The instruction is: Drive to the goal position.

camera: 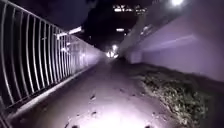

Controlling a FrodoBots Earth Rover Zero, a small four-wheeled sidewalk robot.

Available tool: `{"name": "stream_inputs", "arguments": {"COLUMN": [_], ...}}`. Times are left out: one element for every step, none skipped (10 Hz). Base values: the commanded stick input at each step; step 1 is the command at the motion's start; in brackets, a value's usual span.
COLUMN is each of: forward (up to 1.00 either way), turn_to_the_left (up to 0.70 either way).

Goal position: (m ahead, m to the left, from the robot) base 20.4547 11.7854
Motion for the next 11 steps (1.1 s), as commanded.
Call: {"name": "stream_inputs", "arguments": {"forward": [0.5, 0.5, 0.5, 0.5, 0.5, 0.5, 0.5, 0.5, 0.5, 0.5, 0.5], "turn_to_the_left": [0.0, 0.0, 0.0, 0.0, 0.0, 0.0, 0.0, 0.0, 0.0, 0.0, 0.0]}}
